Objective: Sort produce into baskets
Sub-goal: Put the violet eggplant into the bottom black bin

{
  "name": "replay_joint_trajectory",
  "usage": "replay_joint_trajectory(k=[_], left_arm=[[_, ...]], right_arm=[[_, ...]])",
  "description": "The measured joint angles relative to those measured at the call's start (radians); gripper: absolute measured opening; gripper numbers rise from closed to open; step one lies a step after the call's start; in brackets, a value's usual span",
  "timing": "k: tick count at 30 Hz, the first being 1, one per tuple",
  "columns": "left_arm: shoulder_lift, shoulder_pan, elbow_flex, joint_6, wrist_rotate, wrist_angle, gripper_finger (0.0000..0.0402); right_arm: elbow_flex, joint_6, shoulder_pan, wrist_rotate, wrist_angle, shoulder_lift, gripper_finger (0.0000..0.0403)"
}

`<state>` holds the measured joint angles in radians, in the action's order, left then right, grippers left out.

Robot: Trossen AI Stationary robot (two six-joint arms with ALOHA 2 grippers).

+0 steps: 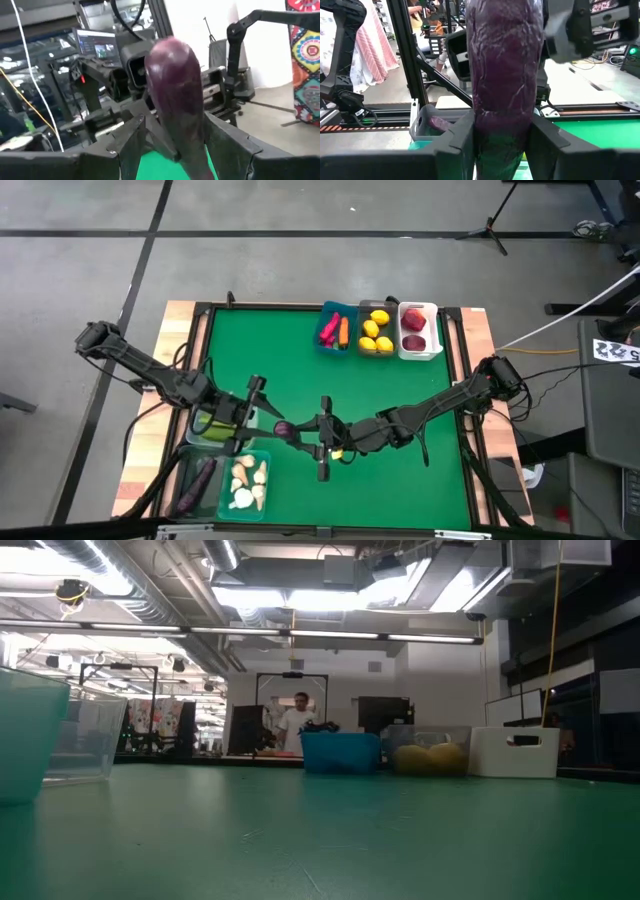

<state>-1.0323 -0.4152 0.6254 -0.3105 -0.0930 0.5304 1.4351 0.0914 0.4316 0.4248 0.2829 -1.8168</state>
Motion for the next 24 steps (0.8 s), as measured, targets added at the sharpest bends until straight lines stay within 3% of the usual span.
replay_joint_trajectory(k=[8, 14, 24], left_arm=[[0.0, 0.03, 0.0, 0.092, -0.044, -0.009, 0.0196], [0.0, 0.037, 0.0, 0.118, 0.019, -0.025, 0.0202], [0.0, 0.037, 0.0, 0.153, -0.009, -0.01, 0.0332]], right_arm=[[0.0, 0.0, 0.0, 0.001, -0.002, 0.0, 0.0131], [0.0, -0.001, 0.0, 0.0, -0.002, 0.0, 0.0131], [0.0, -0.019, 0.0, 0.0, -0.001, 0.0, 0.0131]])
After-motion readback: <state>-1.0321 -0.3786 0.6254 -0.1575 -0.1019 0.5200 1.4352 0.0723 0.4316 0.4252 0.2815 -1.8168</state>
